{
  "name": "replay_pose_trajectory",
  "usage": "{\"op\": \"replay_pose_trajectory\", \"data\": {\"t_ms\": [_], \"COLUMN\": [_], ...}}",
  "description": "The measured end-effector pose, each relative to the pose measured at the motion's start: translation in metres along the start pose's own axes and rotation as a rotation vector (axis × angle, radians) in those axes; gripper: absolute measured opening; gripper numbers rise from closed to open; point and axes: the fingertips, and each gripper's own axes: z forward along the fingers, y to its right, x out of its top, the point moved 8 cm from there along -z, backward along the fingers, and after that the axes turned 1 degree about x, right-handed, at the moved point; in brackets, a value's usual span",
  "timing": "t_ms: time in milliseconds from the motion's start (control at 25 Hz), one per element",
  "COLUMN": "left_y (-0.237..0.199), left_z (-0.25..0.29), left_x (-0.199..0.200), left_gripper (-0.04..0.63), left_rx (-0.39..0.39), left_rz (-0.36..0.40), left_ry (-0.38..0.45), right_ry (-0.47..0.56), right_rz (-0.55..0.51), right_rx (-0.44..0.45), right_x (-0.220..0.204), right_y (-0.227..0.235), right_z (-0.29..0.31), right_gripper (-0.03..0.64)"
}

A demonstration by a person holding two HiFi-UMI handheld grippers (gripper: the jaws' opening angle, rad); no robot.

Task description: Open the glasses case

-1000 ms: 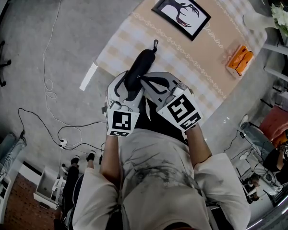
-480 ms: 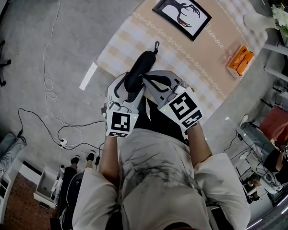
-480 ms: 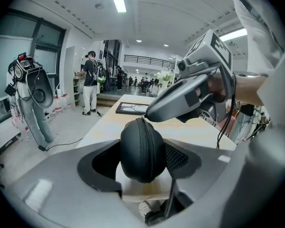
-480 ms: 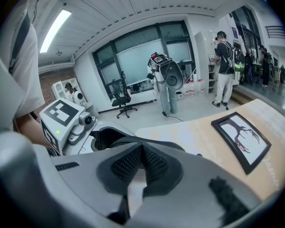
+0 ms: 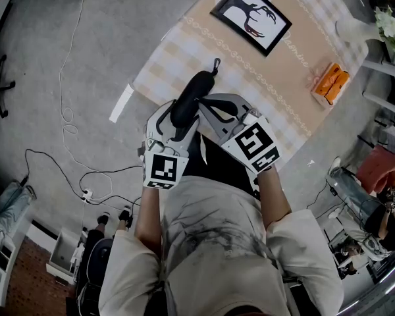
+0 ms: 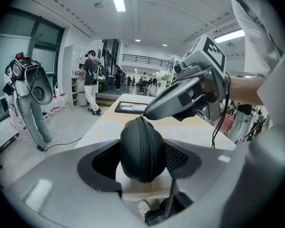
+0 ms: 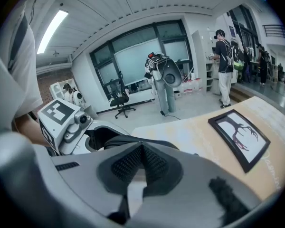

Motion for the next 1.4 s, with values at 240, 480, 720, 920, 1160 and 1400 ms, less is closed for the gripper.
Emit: {"op": "replay_pose_trajectory", "data": {"t_ms": [240, 480, 720, 920, 1160, 1400], "left_y": [-0.001, -0.001, -0.001, -0.001, 0.000, -0.001], "left_z": [0.000, -0.001, -0.001, -0.002, -0.002, -0.002], "left_x": [-0.002, -0.004, -0.006, -0.010, -0.012, -0.015], "left_gripper": [0.278, 0.278, 0.278, 0.276, 0.276, 0.275], "left_rx": [-0.008, -0.011, -0.010, -0.008, -0.005, -0.003], "left_rz": [0.003, 0.003, 0.002, -0.002, -0.008, -0.014], "left_ry": [-0.005, -0.010, -0.019, -0.026, -0.029, -0.036], "right_ry": [-0.004, -0.011, -0.019, -0.025, -0.028, -0.031], "right_rz": [0.009, 0.022, 0.036, 0.046, 0.058, 0.074], "right_rx": [-0.004, -0.020, -0.029, -0.040, -0.054, -0.069], "right_x": [-0.002, -0.005, -0.008, -0.010, -0.012, -0.015], "right_y": [0.004, 0.010, 0.016, 0.021, 0.027, 0.035], "right_z": [0.001, 0.002, 0.002, 0.004, 0.005, 0.007], "right_gripper": [0.015, 0.015, 0.015, 0.015, 0.015, 0.015]}}
